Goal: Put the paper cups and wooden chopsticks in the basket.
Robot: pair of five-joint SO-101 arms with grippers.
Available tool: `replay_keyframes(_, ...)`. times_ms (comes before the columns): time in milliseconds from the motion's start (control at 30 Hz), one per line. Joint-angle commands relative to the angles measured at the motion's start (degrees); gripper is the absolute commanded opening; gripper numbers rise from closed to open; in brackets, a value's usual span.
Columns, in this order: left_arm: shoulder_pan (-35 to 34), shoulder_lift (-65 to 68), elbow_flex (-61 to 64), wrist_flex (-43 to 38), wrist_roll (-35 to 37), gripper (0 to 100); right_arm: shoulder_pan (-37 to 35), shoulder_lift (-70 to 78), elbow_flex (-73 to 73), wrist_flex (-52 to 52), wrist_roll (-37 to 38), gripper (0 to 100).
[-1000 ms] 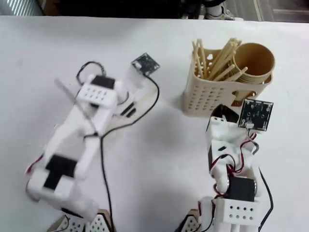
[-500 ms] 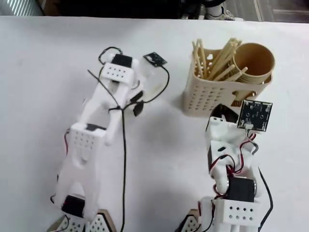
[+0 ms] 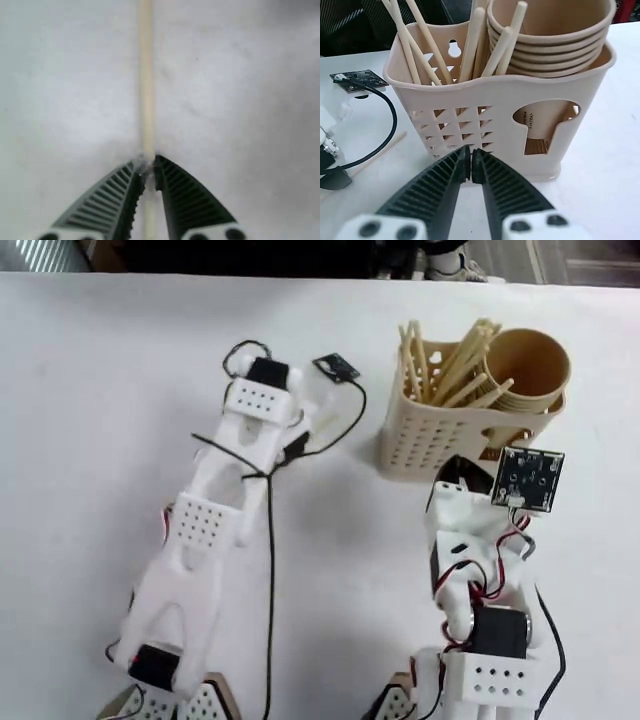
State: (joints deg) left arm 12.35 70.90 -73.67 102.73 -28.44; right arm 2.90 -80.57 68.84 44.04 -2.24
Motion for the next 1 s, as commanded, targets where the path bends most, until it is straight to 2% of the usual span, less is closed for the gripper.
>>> replay_keyframes(0,0.0,0.0,-2.6,-0.4,0.1,2,0.1,-0.8,-0.4,-1.1,0.1,1.8)
replay_keyframes(467,0.1,-22.1,-2.9,-0.3,0.4,2,0.2,-0.8,-0.4,-1.2,-0.3,1.8)
replay_keyframes(767,0.3,-44.1,11.1,-0.4,0.4,2,0.2,-0.5,-0.4,-1.1,-0.4,1.8)
replay_keyframes(967,5.4,-58.0,13.8,-0.8,0.5,2,0.2,-0.5,-0.4,-1.0,-0.4,1.8)
